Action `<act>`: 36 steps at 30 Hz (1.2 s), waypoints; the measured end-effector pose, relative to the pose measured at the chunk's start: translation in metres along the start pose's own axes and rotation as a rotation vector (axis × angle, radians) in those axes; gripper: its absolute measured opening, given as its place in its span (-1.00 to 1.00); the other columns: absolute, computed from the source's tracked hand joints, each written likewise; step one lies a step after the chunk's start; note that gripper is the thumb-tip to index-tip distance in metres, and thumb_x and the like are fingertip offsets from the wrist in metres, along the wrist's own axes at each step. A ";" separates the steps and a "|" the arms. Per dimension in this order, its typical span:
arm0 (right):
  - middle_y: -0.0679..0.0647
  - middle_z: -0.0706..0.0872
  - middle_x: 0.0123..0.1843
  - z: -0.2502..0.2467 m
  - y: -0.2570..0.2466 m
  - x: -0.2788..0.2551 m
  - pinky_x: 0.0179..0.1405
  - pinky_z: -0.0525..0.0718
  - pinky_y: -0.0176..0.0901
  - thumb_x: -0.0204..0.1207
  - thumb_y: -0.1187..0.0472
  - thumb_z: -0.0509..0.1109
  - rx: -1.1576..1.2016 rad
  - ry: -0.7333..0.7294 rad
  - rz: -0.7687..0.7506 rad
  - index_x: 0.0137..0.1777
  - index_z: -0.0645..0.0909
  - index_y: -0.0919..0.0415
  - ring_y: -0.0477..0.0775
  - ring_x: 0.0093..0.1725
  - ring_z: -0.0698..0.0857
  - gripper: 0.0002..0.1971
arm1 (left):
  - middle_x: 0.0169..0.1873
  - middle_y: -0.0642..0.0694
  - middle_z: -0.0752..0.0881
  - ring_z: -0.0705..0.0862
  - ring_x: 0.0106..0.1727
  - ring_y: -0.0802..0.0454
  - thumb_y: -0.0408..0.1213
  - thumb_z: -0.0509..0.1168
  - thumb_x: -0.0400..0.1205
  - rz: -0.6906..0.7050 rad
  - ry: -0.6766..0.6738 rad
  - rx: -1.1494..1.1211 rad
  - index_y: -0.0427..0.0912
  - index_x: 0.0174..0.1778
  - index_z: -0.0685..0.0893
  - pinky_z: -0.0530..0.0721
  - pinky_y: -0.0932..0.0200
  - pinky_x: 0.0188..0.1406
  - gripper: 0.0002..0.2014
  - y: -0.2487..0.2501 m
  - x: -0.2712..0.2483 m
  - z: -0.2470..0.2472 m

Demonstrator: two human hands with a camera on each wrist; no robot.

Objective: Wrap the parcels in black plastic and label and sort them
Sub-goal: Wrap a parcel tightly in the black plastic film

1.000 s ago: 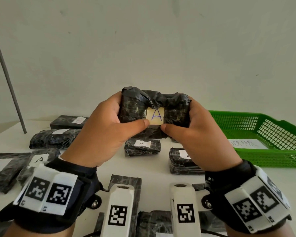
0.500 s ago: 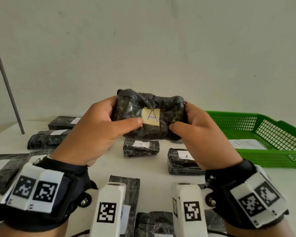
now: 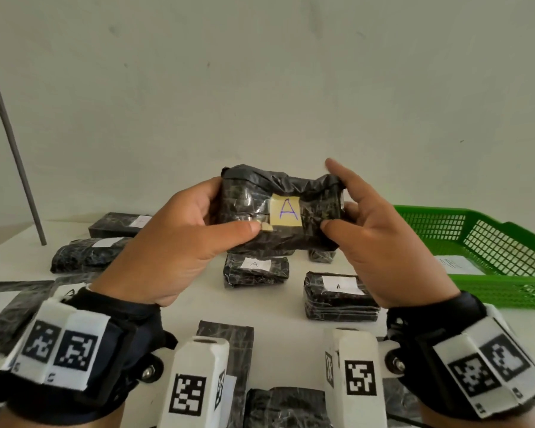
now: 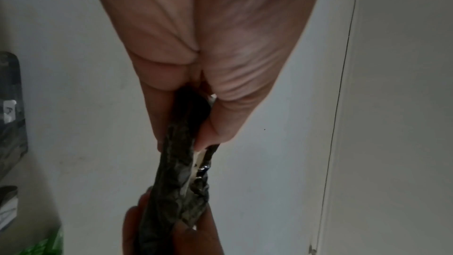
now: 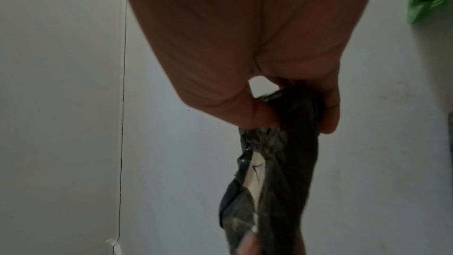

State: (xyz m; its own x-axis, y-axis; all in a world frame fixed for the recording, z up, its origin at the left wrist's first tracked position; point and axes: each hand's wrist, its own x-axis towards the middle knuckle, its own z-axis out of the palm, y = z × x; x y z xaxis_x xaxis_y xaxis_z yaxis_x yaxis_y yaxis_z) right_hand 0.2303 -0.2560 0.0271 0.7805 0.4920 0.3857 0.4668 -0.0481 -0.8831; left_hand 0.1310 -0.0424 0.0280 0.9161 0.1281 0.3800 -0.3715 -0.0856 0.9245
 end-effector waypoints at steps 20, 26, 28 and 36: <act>0.09 0.88 0.14 0.011 0.000 -0.002 0.32 0.73 0.01 0.35 0.12 0.64 0.197 -0.011 -0.001 0.29 0.70 -0.02 0.07 0.17 0.87 -0.52 | 0.21 -0.07 0.86 0.82 0.29 0.00 0.21 0.51 0.36 -0.059 0.073 0.094 -0.13 0.33 0.72 0.75 -0.04 0.37 -0.31 -0.002 0.001 0.002; 0.20 0.89 0.18 0.016 -0.006 -0.003 0.22 0.75 -0.13 0.32 0.16 0.69 0.411 -0.036 0.034 0.36 0.66 0.13 0.17 0.18 0.89 -0.42 | 0.18 -0.07 0.87 0.82 0.28 -0.02 0.23 0.48 0.42 -0.040 0.094 0.119 -0.10 0.29 0.76 0.66 -0.18 0.47 -0.38 0.002 0.001 0.003; 0.23 0.89 0.16 0.018 -0.006 -0.003 0.13 0.79 -0.17 0.35 0.25 0.70 0.427 -0.022 0.036 0.33 0.67 0.15 0.17 0.12 0.90 -0.47 | 0.17 -0.04 0.87 0.81 0.28 -0.01 0.26 0.46 0.42 -0.041 0.077 0.148 -0.05 0.28 0.77 0.60 -0.25 0.51 -0.39 0.003 0.000 0.002; 0.24 0.90 0.14 0.024 -0.014 -0.007 0.10 0.83 -0.10 0.34 0.16 0.64 0.484 -0.045 0.073 0.35 0.67 0.13 0.20 0.11 0.90 -0.47 | -0.05 -0.03 0.90 0.86 0.03 0.12 -0.04 0.41 0.50 -0.074 0.049 -0.004 -0.11 -0.04 0.88 0.75 0.24 0.07 -0.73 0.005 0.000 0.013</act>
State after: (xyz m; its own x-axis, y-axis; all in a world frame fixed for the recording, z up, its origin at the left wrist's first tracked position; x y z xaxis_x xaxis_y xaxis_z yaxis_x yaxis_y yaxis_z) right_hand 0.2086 -0.2377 0.0300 0.7802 0.5400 0.3157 0.1563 0.3203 -0.9343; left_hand 0.1311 -0.0559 0.0319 0.9328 0.1819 0.3112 -0.3034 -0.0703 0.9503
